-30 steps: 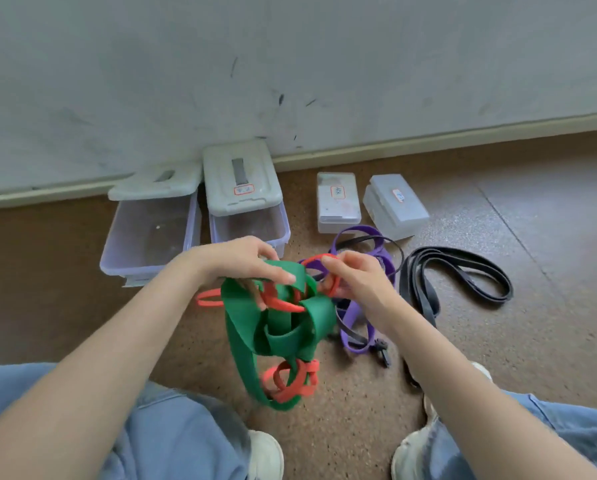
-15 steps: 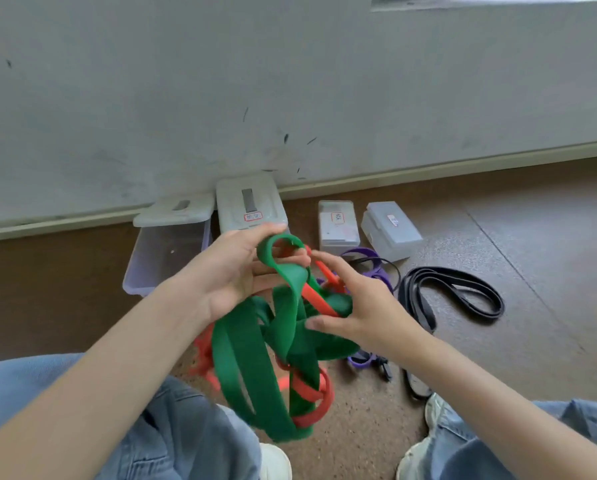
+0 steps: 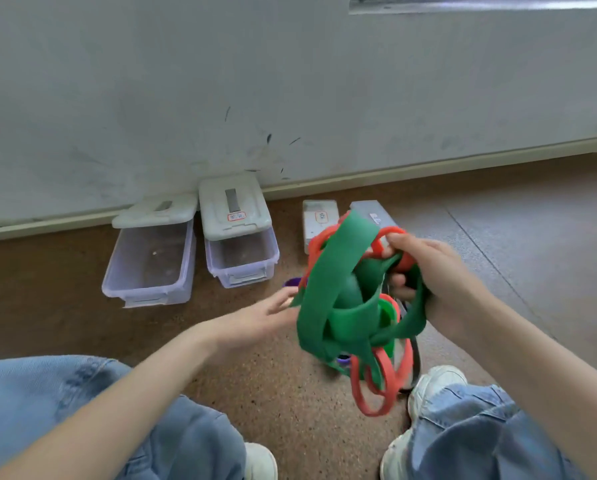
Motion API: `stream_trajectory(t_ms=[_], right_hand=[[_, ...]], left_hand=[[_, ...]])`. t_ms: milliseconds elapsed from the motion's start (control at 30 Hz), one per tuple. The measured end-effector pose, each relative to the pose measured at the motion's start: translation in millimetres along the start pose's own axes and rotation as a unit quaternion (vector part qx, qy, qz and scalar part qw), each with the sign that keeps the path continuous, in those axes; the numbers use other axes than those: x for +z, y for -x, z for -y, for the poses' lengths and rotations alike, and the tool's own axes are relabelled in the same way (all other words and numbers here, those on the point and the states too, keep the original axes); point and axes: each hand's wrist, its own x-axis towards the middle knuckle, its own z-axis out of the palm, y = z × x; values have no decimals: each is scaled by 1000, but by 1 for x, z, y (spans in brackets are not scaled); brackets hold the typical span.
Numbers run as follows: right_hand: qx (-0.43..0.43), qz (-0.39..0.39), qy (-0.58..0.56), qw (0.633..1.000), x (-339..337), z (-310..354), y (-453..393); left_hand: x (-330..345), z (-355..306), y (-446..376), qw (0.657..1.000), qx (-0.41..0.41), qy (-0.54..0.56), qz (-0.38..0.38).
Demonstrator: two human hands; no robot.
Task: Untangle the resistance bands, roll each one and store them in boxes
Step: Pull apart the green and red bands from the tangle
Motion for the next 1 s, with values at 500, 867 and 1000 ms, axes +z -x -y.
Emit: stream_trajectory(t_ms=[500, 867, 1000], right_hand=[[-98, 292, 420, 853, 9, -30, 5], [-110, 218, 64, 968, 23, -26, 3], [-86, 184, -36, 978, 11, -9, 1]], left_hand=[[-5, -69, 24, 961, 228, 2, -159], [-18, -11, -2, 962, 77, -214, -149], [4, 5, -12, 962, 34, -270, -33]])
